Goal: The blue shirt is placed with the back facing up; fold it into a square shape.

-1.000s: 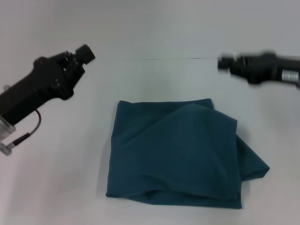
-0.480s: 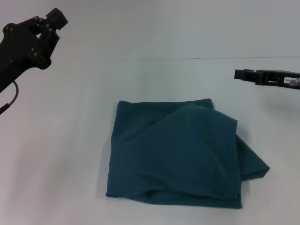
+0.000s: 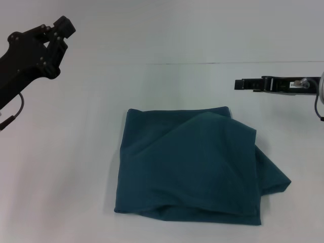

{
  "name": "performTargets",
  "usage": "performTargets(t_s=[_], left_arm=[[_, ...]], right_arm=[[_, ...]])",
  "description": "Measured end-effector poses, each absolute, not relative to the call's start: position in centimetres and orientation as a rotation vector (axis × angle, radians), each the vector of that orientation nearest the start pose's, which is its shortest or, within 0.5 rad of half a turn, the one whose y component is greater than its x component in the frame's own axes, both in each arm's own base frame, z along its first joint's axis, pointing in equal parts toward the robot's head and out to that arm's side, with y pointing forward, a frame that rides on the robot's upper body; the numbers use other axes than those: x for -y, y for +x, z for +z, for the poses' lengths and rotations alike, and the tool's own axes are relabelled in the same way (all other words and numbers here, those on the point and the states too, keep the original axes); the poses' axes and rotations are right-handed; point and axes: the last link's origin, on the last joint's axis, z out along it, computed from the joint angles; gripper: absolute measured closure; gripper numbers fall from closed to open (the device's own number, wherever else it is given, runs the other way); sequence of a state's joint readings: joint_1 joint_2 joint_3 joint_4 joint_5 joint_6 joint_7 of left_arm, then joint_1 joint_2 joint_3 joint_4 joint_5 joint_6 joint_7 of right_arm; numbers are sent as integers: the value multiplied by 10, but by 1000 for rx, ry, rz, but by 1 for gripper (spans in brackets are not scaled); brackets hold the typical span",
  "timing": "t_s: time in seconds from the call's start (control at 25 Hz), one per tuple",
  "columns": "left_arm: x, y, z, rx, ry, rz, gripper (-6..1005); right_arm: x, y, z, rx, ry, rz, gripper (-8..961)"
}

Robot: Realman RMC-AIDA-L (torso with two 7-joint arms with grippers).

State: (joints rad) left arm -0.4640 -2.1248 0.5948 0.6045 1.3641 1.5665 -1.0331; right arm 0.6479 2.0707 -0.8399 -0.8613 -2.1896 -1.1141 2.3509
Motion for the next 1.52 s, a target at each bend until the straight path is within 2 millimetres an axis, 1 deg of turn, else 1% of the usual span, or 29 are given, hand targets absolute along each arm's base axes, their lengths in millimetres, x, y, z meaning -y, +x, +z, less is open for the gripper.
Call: performTargets(t_s=[0.08, 0.16, 0.24, 0.32, 0.44, 0.6, 0.76, 0.88, 1.2, 1.52], left_arm=[[-343, -243, 57, 283, -2049, -1240, 959], [-345, -241, 55, 284, -2050, -1245, 960], [-346, -238, 52, 284, -2057, -1251, 960], [-346, -235, 49, 288, -2061, -1261, 960], [-346, -231, 43, 296, -2063, -1283, 960], [-345, -229, 35, 329, -2070, -1310, 960], [-343, -230, 25, 381, -2076, -1338, 959], [-341, -231, 22, 394, -2082, -1342, 959], [-334, -231, 21, 387, -2093, -1374, 959], [-331, -232, 20, 393, -2091, -1388, 960]], right_arm=[[-417, 238, 25, -1437, -2174, 489, 225], [-416, 234, 19, -1484, -2179, 469, 227], [-417, 229, 12, -1519, -2183, 389, 230], [-421, 225, 10, -1511, -2188, 280, 232], [-428, 217, 13, -1462, -2203, 121, 236], [-431, 208, 19, -1413, -2235, 10, 238], [-429, 206, 20, -1402, -2266, -19, 238], [-425, 207, 13, -1407, -2287, -31, 238], [-418, 215, -10, -1436, -2324, -48, 237], [-418, 216, -18, -1427, -2351, 0, 241]])
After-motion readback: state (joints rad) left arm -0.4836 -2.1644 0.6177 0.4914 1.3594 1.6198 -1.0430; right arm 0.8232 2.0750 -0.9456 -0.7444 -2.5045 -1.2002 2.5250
